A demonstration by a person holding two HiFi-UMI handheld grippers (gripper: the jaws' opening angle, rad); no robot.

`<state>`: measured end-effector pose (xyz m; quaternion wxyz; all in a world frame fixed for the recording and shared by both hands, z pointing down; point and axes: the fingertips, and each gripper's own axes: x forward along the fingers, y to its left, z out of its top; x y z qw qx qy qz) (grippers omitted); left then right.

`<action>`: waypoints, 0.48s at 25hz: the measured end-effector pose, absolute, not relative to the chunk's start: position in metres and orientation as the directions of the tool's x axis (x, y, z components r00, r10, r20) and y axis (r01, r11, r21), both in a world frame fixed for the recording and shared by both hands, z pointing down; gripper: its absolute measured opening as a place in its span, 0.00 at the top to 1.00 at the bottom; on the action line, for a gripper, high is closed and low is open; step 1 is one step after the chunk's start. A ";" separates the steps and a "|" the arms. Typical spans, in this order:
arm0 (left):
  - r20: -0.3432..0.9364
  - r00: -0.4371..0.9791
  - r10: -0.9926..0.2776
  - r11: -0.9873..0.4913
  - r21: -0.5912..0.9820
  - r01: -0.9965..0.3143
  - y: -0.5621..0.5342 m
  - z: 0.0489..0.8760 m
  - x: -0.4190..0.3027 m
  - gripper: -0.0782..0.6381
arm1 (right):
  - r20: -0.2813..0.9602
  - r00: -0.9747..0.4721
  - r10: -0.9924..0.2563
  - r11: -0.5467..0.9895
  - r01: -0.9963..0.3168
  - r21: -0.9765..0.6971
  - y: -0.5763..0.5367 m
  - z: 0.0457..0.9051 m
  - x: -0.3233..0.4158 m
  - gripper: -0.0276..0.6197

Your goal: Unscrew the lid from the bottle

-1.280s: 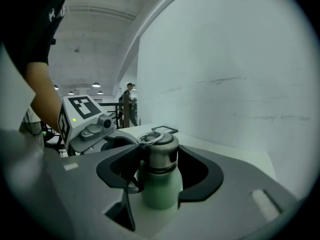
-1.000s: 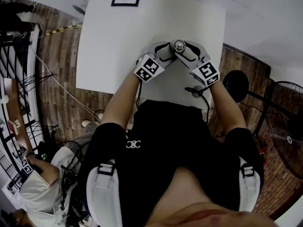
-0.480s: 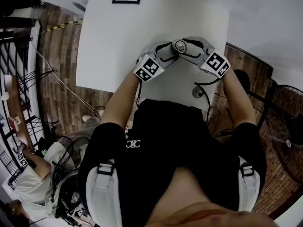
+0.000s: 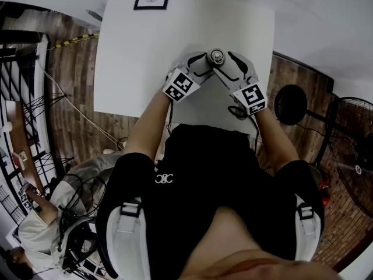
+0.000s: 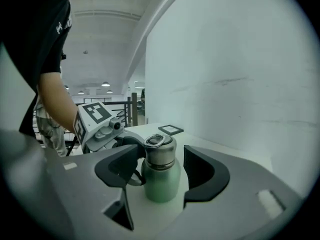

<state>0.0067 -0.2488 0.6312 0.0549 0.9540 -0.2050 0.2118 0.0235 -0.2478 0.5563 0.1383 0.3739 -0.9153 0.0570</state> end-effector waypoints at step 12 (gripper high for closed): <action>0.441 0.820 -0.365 -0.910 0.019 -0.415 -0.247 0.632 0.009 0.44 | 0.288 -0.582 -0.760 0.597 -0.801 -0.044 -0.262 0.561 0.013 0.58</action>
